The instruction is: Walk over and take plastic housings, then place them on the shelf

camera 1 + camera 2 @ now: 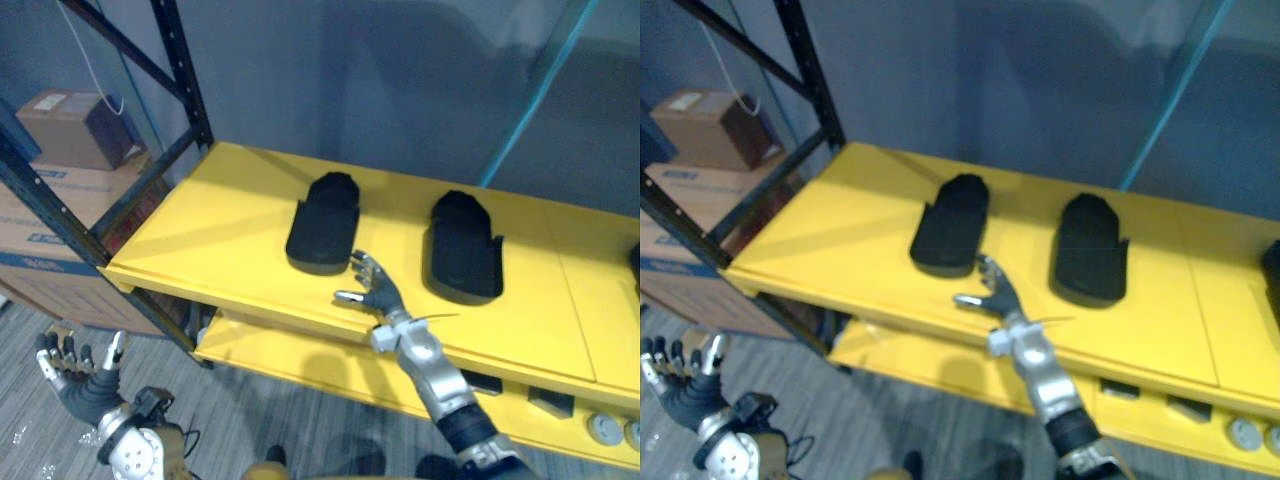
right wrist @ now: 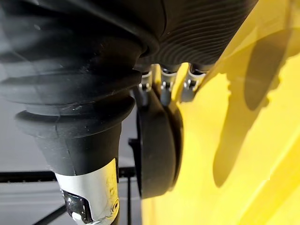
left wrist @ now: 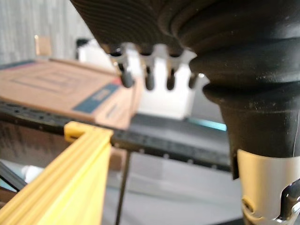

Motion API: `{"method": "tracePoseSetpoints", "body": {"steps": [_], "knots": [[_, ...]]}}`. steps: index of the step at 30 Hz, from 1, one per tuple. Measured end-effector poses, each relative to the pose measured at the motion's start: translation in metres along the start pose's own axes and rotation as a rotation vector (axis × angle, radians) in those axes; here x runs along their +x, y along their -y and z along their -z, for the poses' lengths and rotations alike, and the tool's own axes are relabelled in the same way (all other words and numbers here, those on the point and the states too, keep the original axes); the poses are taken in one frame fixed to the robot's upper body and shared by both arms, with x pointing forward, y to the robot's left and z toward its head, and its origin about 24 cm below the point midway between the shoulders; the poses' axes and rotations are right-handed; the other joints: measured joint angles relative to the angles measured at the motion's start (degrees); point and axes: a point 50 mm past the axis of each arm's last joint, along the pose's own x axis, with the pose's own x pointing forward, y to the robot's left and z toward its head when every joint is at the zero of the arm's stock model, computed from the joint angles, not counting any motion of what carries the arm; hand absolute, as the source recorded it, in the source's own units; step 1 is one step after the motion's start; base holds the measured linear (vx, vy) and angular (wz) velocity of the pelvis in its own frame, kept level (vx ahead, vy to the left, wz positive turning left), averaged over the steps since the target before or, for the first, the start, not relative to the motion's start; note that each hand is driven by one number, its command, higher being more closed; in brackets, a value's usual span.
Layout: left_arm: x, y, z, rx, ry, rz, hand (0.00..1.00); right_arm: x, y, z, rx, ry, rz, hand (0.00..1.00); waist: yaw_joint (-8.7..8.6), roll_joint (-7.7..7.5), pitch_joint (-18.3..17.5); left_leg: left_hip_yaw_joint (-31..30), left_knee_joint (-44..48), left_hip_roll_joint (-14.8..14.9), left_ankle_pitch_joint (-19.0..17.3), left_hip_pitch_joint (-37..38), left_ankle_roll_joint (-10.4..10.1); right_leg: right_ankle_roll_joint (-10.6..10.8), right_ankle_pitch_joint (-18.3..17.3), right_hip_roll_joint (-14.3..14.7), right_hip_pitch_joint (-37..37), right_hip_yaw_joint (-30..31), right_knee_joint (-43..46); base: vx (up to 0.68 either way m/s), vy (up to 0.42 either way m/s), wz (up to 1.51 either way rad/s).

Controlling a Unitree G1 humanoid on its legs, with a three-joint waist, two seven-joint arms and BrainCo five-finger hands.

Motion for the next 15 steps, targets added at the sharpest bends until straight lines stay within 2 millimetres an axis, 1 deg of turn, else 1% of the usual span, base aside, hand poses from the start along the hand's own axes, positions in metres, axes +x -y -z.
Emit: {"method": "tracePoseSetpoints", "body": {"steps": [4,6,7,8,9,10,12,14,15], "knots": [[-0.001,0.002,0.002,-0.002,-0.008,0.008,0.00,0.000,0.001,-0.002,-0.102,0.029,0.096,0.00,0.08,0.00,0.00,-0.01,0.00,0.02,0.13,-0.05,0.00,0.00,0.00,-0.01,-0.03,0.00,0.07,0.00,0.000,0.00],[-0.003,0.005,0.003,-0.008,-0.010,0.022,0.00,0.000,0.008,-0.014,-0.177,0.123,0.184,0.00,0.08,0.00,0.00,-0.01,0.02,0.09,0.19,-0.05,0.03,0.01,0.02,-0.06,-0.03,0.00,0.11,0.00,0.000,0.00],[-0.003,0.006,0.002,-0.010,-0.004,0.031,0.00,-0.003,0.017,-0.033,-0.209,0.237,0.263,0.00,-0.02,0.00,0.00,0.03,0.06,0.19,0.21,-0.03,0.03,0.05,0.05,-0.07,-0.04,0.04,0.11,0.00,0.000,0.00],[-0.003,0.007,0.002,-0.012,0.002,0.034,0.00,-0.005,0.022,-0.044,-0.216,0.295,0.300,0.00,-0.06,0.00,0.00,0.06,0.10,0.21,0.22,0.00,0.03,0.07,0.07,-0.06,-0.04,0.07,0.11,0.00,0.000,0.00],[-0.003,0.008,0.000,-0.020,0.014,0.044,0.00,-0.010,0.031,-0.061,-0.219,0.391,0.367,0.00,-0.15,-0.03,-0.02,0.14,0.28,0.24,0.22,0.05,0.03,0.14,0.13,-0.06,-0.03,0.14,0.10,0.00,0.000,0.00],[-0.003,0.010,-0.001,-0.023,0.022,0.054,0.00,-0.014,0.039,-0.073,-0.214,0.459,0.413,0.00,-0.19,-0.03,-0.02,0.19,0.29,0.25,0.23,0.09,0.03,0.17,0.16,-0.07,-0.03,0.19,0.10,0.00,0.000,-0.03],[0.000,0.014,-0.008,-0.029,0.059,0.100,0.00,-0.041,0.072,-0.118,-0.255,0.702,0.587,0.00,-0.63,-0.21,-0.14,0.49,0.30,0.26,0.23,0.24,0.03,0.31,0.26,-0.12,-0.03,0.52,0.07,0.00,0.000,-0.06],[0.001,0.019,-0.016,-0.044,0.089,0.133,0.00,-0.065,0.096,-0.139,-0.286,0.823,0.711,0.00,-1.78,-0.53,-0.35,0.94,0.29,0.26,0.21,0.45,0.01,0.41,0.32,-0.18,-0.09,1.17,0.06,0.00,0.003,-0.13],[0.001,0.022,-0.020,-0.051,0.103,0.152,0.00,-0.078,0.106,-0.143,-0.304,0.850,0.771,0.00,-2.04,-0.66,-0.50,1.51,0.29,0.31,0.15,0.72,-0.02,0.47,0.36,-0.18,-0.20,1.69,0.04,0.00,0.011,-0.21]]}}
